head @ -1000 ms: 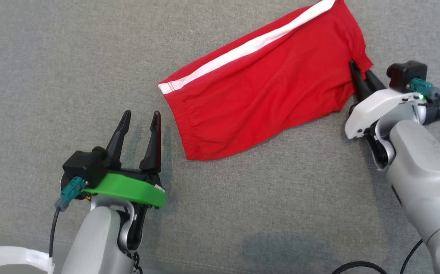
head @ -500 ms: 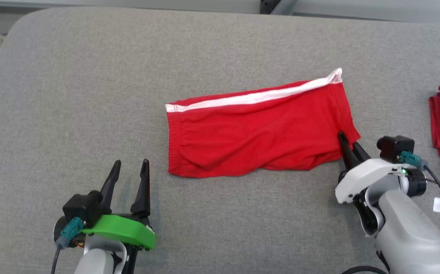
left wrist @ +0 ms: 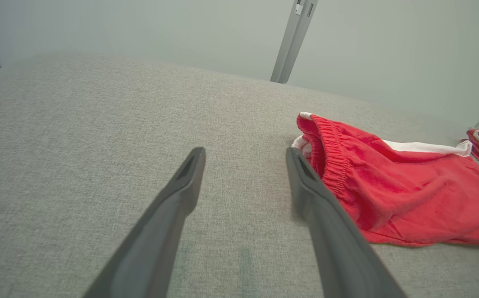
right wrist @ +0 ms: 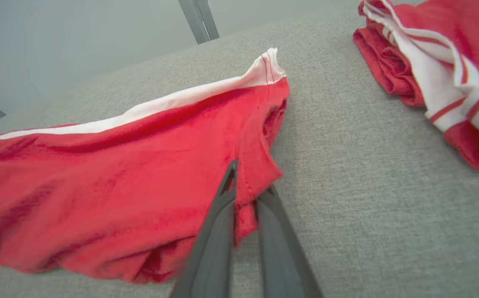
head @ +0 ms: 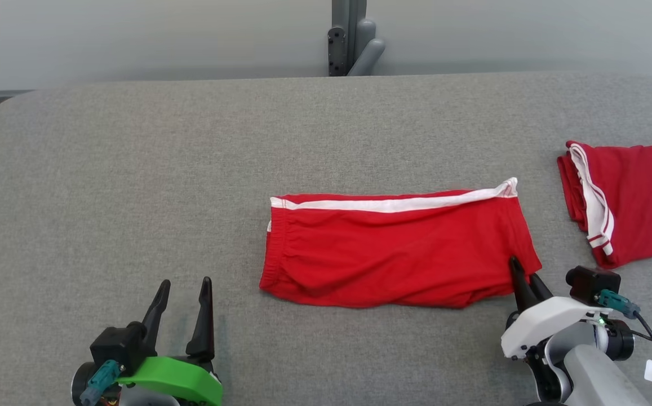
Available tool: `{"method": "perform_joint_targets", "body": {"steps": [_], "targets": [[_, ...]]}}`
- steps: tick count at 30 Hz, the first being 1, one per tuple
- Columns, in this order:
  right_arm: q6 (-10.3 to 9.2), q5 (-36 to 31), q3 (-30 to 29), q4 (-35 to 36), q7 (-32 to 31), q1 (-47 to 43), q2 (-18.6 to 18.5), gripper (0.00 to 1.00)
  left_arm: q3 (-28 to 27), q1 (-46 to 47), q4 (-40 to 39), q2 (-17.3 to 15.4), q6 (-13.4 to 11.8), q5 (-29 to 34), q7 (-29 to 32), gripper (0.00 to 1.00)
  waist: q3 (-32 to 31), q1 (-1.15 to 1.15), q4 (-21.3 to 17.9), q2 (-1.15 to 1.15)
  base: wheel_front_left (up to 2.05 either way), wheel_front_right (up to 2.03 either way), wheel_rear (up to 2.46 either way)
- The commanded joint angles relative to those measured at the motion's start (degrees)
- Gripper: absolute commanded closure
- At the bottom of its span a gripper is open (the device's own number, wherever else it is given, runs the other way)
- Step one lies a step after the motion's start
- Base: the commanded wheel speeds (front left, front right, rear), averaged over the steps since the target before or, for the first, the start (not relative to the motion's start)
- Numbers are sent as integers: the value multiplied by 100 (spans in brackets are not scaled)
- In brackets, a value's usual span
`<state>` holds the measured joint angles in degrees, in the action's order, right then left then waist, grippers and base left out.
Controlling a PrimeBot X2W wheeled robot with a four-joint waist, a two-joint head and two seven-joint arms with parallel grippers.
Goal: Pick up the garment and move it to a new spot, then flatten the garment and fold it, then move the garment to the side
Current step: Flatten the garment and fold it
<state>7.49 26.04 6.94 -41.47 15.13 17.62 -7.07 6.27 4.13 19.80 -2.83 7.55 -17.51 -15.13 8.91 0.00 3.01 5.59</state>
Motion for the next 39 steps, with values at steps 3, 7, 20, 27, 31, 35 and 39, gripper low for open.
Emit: {"method": "perform_joint_targets", "body": {"steps": [3,7,20,27,31,35,39], "targets": [[-3,-270,-90,287,-4,-73,-14,100,-22,-153,-16,-18,-11,40,4,0,-108,0,-98,0,0,0,0],[-2,-545,130,833,-4,88,35,100,17,-137,-5,-17,-11,-6,5,0,-79,0,-59,0,0,0,0],[-3,-453,2771,1507,-3,685,272,100,197,-34,77,-17,-11,-189,5,0,-18,0,452,0,0,0,0],[-3,-140,3591,798,-3,1061,364,94,255,-2,128,-16,-11,-231,4,0,32,0,804,0,0,0,0],[-3,41,3696,407,-4,1254,395,0,220,8,120,-17,-11,-203,4,0,62,0,909,0,0,0,0],[-3,88,3679,551,-4,1312,404,0,93,-64,95,-15,-11,-173,4,0,56,0,784,0,0,0,0],[-3,29,3439,877,-4,1172,389,0,17,-80,67,-17,-11,-140,4,0,1,0,601,0,0,0,0]]}}
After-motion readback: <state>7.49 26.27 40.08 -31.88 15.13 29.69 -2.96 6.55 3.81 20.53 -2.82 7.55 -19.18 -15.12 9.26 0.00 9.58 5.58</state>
